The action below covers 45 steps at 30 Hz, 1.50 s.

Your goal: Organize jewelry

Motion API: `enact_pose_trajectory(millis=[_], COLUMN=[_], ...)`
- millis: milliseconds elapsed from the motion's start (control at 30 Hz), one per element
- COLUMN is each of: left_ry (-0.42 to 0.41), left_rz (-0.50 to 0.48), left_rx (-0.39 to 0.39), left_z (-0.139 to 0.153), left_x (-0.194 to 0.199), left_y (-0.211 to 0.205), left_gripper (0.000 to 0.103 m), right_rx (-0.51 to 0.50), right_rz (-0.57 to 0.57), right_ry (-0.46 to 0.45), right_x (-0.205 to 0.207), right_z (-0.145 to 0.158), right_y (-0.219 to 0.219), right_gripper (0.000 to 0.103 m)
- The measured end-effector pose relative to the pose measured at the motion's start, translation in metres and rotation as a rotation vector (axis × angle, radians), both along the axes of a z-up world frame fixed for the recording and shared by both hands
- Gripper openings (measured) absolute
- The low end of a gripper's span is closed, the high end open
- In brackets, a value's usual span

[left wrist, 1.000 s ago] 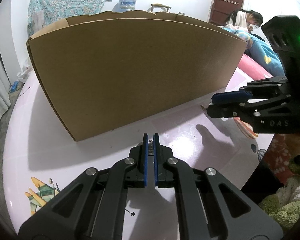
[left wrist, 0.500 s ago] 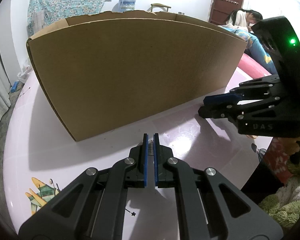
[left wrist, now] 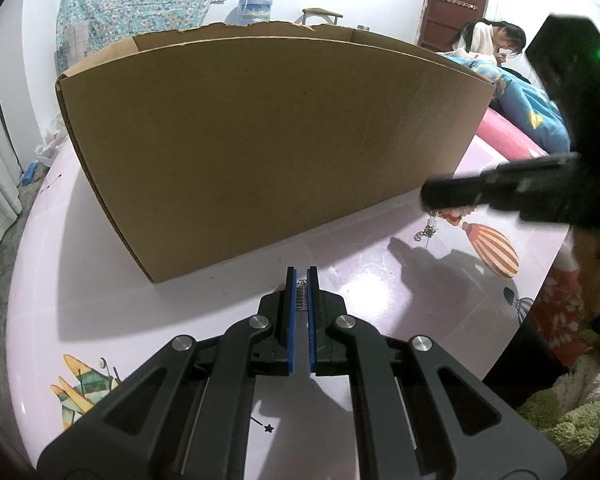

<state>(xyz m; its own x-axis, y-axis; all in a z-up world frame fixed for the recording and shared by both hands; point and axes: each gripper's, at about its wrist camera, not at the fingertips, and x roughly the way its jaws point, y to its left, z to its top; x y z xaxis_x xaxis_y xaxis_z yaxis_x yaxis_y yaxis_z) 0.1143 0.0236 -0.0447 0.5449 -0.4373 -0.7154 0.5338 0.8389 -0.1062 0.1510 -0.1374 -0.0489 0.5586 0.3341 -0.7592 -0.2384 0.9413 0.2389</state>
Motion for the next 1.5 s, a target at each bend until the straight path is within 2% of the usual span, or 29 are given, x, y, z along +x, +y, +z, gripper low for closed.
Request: enact_pose_trajectory(millis=[200,367,400,500,533,700,1133,1300,1333,1367,1500], left_ry=[0.0,-0.001,-0.001,-0.001,0.0,-0.001,-0.001,-0.002,-0.002,-0.001,-0.004], left_rz=[0.001,0.001,0.001,0.001,0.0,-0.001,0.004,0.005,0.005,0.005,0.005], left_rx=[-0.001,-0.002,-0.002,-0.001,-0.002,0.001,0.0,0.0,0.0,-0.001,-0.002], left_z=[0.0,0.0,0.0,0.0,0.0,0.0,0.0,0.001,0.001,0.001,0.0], left_x=[0.0,0.0,0.001,0.0,0.001,0.001,0.001,0.001,0.001,0.001,0.0], left_y=[0.001,0.001,0.001,0.002,0.001,0.0,0.003,0.003,0.002,0.003,0.003], left_gripper=[0.004,0.004,0.004,0.004,0.004,0.004,0.004,0.004,0.004,0.004,0.004], right_rx=[0.096,0.046,0.036,0.011,0.007,0.002,-0.096,-0.215,-0.217,-0.209,-0.135], right_rz=[-0.029,-0.028,-0.018,-0.027,-0.034,-0.079,-0.047,-0.029,-0.03,-0.029,-0.037], right_ry=[-0.067,-0.018,0.009,0.077,0.093,0.188,0.079,0.031,0.03,0.033,0.047], right_x=[-0.003,-0.003,-0.004,-0.01,-0.011,-0.004,0.009,0.001,0.0,0.001,0.002], right_z=[0.032,0.026,0.019,0.002,-0.002,-0.028,-0.029,-0.029,-0.029,-0.029,-0.029], right_y=[-0.016,-0.015,-0.013,-0.012,-0.012,-0.011,0.017,0.03,0.03,0.029,0.02], right_gripper=[0.0,0.002,0.006,0.026,0.026,0.027,0.026,0.016,0.008,0.006,0.004])
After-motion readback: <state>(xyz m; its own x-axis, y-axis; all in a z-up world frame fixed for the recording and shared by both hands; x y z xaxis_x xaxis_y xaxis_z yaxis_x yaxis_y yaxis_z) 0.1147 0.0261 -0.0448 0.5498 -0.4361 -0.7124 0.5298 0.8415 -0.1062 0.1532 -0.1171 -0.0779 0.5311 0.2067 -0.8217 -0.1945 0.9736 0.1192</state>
